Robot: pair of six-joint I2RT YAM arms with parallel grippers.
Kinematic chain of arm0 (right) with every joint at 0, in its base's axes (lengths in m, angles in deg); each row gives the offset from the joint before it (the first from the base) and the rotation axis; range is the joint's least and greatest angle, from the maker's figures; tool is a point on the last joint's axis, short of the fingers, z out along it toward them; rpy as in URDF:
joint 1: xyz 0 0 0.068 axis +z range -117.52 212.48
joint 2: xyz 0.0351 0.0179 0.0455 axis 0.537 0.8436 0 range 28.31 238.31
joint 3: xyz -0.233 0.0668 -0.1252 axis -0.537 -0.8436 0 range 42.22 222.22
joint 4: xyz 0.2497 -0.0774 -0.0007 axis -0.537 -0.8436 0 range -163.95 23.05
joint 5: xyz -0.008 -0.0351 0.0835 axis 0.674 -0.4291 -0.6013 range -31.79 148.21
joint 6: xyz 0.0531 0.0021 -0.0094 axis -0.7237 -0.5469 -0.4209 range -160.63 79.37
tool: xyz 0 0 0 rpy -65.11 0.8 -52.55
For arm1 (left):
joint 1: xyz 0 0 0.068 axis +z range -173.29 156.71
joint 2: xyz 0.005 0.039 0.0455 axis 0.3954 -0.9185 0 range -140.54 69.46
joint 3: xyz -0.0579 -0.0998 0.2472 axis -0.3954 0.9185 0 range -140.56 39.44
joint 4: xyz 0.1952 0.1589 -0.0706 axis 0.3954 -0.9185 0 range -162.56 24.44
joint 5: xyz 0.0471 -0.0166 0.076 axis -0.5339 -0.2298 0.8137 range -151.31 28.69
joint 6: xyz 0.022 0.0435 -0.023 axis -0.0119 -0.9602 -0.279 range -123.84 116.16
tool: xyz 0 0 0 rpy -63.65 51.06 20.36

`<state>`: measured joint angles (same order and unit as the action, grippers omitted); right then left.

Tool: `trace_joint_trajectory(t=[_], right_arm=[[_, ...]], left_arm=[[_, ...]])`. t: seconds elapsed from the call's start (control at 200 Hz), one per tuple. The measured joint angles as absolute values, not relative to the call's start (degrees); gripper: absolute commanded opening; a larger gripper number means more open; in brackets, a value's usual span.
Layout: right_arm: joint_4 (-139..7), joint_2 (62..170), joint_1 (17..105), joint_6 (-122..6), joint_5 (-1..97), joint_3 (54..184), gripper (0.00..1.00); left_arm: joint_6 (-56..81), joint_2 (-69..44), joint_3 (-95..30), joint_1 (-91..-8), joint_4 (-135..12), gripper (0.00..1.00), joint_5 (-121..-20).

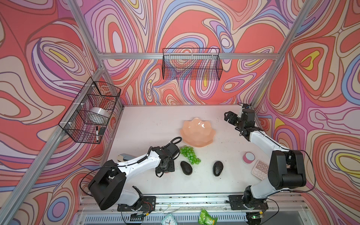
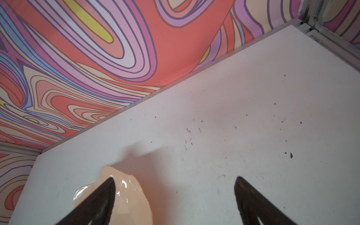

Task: Place and organize the fake fruits in the fruit bowl
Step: 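Reach the left gripper to the red apple and grasp it while the right arm rises, then carry the red apple with the left gripper over the bowl and release it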

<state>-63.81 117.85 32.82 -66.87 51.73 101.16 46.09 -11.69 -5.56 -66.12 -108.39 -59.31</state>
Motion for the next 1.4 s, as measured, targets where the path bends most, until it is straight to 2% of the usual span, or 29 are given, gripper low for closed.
trace_joint_trajectory(t=[0.085, 0.155, 0.355, 0.576, 0.691, 0.881, 1.101, 1.402], right_arm=[[-63.7, 117.87, 32.82, -66.94, 51.62, 101.14, 0.98], [-63.62, 117.91, 32.82, -67.07, 51.49, 101.14, 0.98], [-63.57, 118.22, 32.82, -67.38, 51.27, 101.14, 0.98], [-63.55, 118.22, 32.82, -67.77, 51.14, 101.14, 0.98], [-63.83, 118.2, 32.82, -67.68, 51.19, 101.07, 0.98], [-66.41, 115.84, 32.82, -66.5, 52.89, 99.48, 0.98], [-69.28, 110.61, 32.82, -64.69, 55.95, 98.63, 0.98], [-71.37, 108.8, 32.82, -63.62, 57.46, 98.12, 0.98]], left_arm=[[45.92, -12.47, -5.75, -66.12, -108.56, 0.4, -58.46], [45.66, -12.5, -6.28, -66.12, -109.11, 0.36, -57.68], [42.79, -9.55, -10.91, -66.1, -113.02, 0.35, -54.75], [34.99, -8.85, -24.75, -64.74, -113.42, 0.36, -52.58], [30.75, -15.36, -33.34, -62.8, -111.71, 0.36, -53.13], [22.55, -33.02, -52.33, -61.55, -109.88, 0.37, -53.89], [18.25, -49.5, -71.15, -60.79, -110.05, 0.37, -58.79], [18.82, -61.87, -82.69, -60.74, -112.02, 0.37, -62.66]])
